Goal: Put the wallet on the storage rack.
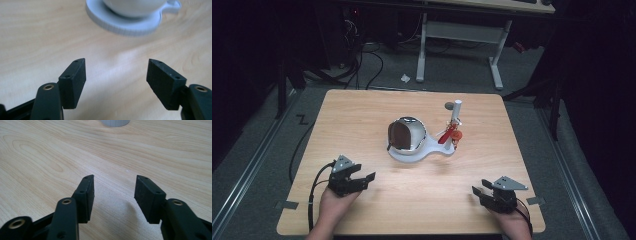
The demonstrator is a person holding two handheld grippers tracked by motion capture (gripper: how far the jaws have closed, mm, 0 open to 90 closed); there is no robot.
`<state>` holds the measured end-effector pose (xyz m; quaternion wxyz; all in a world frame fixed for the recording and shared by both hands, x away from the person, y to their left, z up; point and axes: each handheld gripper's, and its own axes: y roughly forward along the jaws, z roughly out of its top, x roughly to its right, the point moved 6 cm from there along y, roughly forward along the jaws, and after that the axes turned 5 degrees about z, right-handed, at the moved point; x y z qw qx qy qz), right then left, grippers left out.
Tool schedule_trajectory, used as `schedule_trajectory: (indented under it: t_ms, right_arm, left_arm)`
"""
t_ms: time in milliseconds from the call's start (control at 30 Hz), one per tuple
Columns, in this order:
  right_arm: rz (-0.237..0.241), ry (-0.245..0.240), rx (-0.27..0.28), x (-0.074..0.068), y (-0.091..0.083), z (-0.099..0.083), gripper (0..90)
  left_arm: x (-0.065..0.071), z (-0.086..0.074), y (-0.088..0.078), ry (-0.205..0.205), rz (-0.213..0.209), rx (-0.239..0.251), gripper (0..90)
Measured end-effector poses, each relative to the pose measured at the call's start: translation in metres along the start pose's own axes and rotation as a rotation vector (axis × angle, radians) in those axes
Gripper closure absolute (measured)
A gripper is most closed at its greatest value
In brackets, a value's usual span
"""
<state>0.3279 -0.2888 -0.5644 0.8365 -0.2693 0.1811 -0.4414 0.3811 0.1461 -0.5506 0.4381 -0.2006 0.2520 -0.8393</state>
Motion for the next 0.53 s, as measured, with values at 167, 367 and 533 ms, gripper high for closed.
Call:
schedule_trajectory:
  t_ms: [167, 367, 533]
  right_arm:
    - [-0.009, 0.007, 0.001, -0.002, -0.003, -0.002, 47.5]
    - [-0.028, 0.046, 0.016, -0.002, -0.004, 0.003, 47.1]
    - [-0.044, 0.034, -0.011, -0.005, 0.003, 0.003, 46.3]
  left_arm:
    - [0.003, -0.03, -0.013, 0.051, -0.002, -0.03, 33.2]
    - [-0.004, -0.026, -0.013, 0.064, 0.011, -0.018, 31.1]
    - [-0.015, -0.027, -0.016, 0.02, 0.005, -0.007, 31.0]
